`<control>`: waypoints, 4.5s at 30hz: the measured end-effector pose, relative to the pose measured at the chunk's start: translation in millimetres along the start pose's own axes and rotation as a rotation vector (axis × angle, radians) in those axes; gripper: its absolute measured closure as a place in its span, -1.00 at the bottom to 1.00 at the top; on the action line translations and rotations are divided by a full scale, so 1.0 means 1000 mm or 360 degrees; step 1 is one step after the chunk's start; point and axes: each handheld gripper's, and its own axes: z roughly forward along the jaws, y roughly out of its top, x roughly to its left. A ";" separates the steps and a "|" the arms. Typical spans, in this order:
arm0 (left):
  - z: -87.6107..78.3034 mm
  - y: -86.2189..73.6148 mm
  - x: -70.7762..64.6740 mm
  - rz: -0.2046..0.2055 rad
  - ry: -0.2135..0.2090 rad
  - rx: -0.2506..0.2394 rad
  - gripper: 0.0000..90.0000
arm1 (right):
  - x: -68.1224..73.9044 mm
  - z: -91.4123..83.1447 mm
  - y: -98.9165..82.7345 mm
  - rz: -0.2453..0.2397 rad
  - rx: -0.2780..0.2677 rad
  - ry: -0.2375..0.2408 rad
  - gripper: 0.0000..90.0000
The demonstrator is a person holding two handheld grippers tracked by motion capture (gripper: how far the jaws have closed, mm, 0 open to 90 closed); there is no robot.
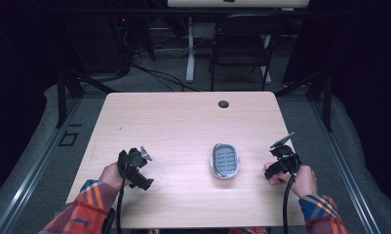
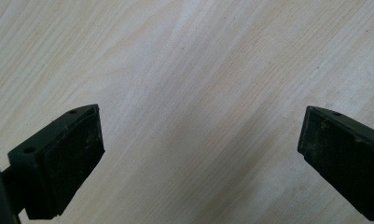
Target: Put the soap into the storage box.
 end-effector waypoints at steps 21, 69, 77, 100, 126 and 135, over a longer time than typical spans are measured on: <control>-0.001 0.000 0.000 0.0003 0.0001 -0.0010 -1.00 | 0.001 -0.008 0.000 -0.0082 0.0005 0.0026 -0.19; -0.005 -0.002 0.001 0.0018 0.0037 -0.0057 -1.00 | 0.052 -0.045 0.032 -0.0280 -0.0135 0.0039 -0.18; -0.005 -0.002 0.001 0.0019 0.0028 -0.0066 -1.00 | 0.057 -0.050 0.038 -0.0307 -0.0136 0.0032 -0.18; -0.005 -0.002 0.000 0.0013 0.0025 -0.0069 -1.00 | 0.092 -0.064 0.068 -0.0474 -0.0067 -0.0049 -0.18; -0.004 -0.002 0.000 0.0017 0.0021 -0.0066 -1.00 | 0.127 -0.044 0.094 -0.0543 0.0024 -0.0065 -0.18; -0.004 -0.002 0.000 0.0024 0.0020 -0.0064 -1.00 | 0.136 -0.040 0.101 -0.0567 0.0065 -0.0097 -0.18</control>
